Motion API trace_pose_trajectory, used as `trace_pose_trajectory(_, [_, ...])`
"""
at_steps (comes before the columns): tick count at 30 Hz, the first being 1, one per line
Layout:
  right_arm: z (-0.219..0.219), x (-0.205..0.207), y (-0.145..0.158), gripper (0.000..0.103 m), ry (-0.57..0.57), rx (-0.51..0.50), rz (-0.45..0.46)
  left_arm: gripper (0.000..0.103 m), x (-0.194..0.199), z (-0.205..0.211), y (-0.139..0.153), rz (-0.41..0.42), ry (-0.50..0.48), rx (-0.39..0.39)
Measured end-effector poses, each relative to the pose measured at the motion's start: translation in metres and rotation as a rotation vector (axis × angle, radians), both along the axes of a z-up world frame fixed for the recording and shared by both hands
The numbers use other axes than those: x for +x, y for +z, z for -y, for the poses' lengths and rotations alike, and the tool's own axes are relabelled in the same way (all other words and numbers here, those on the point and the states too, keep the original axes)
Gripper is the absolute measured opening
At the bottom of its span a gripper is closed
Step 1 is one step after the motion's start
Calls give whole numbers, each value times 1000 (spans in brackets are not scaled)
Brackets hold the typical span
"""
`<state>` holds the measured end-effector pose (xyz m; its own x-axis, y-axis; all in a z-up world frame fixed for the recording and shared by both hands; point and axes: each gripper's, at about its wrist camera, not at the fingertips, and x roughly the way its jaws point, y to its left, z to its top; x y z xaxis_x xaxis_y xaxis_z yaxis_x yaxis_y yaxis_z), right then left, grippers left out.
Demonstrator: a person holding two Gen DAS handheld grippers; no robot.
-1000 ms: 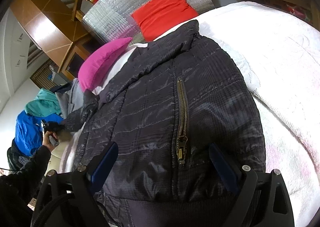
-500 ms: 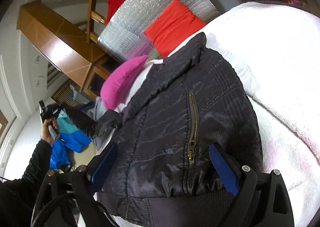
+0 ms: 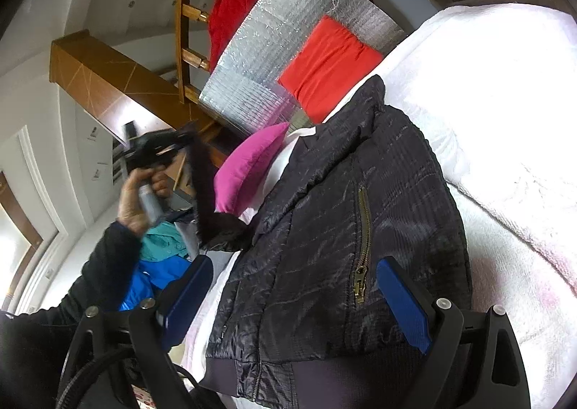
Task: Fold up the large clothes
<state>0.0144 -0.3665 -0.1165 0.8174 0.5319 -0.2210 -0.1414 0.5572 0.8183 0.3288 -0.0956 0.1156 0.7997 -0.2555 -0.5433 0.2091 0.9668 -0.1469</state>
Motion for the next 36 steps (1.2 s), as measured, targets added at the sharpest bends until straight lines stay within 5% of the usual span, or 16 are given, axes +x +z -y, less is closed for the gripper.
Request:
trace_pose_trajectory(10, [4, 0, -3, 94, 11, 34, 12, 6, 14, 88, -97, -169, -71, 63])
trace_pose_trajectory(16, [5, 0, -3, 94, 13, 36, 12, 10, 12, 95, -112, -214, -95, 68])
trace_pose_trajectory(18, [5, 0, -3, 94, 11, 33, 11, 30, 16, 94, -113, -234, -104, 58])
trace_pose_trajectory(20, [4, 0, -3, 94, 10, 28, 8, 62, 13, 90, -111, -251, -101, 48])
trace_pose_trajectory(21, [3, 0, -3, 94, 10, 25, 7, 67, 12, 88, -109, -241, -98, 39])
trace_pose_trajectory(28, [-1, 1, -1, 94, 0, 0, -6, 69, -14, 53, -94, -192, -107, 6])
trace_pose_trajectory(36, [-4, 2, -1, 94, -8, -28, -29, 70, -79, -49, -112, -188, -3, -93])
